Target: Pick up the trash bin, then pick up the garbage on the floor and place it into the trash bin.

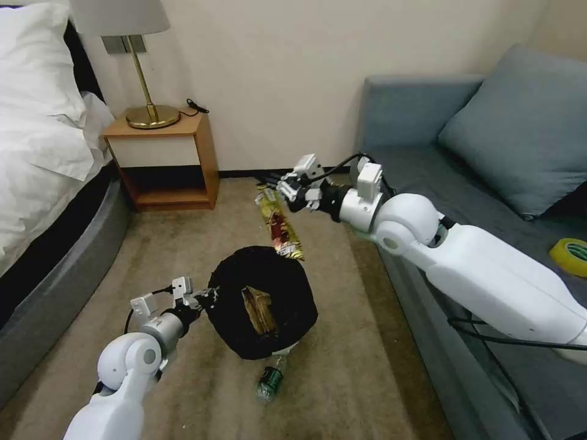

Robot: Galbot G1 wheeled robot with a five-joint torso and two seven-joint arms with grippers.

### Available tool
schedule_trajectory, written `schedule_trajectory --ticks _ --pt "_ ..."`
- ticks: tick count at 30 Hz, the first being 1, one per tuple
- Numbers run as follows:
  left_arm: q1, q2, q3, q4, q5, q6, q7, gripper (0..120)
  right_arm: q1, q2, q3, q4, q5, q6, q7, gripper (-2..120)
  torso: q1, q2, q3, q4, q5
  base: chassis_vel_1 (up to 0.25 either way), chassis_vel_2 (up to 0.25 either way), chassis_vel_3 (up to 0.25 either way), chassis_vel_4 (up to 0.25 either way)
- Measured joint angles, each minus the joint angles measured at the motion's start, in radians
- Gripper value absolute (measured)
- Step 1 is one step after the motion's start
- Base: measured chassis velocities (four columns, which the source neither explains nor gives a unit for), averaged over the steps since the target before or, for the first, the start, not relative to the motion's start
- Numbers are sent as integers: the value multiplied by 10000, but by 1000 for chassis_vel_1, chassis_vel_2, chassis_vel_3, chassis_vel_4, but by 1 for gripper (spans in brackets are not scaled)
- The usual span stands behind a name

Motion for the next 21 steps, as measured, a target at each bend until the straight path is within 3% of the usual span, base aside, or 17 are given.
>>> schedule_trajectory --ticks 21 --pt "667 -133 -367 -527 55 13 2 4 -1730 262 -514 276 -1060 59 92 0 0 0 0 0 2 0 0 0 0"
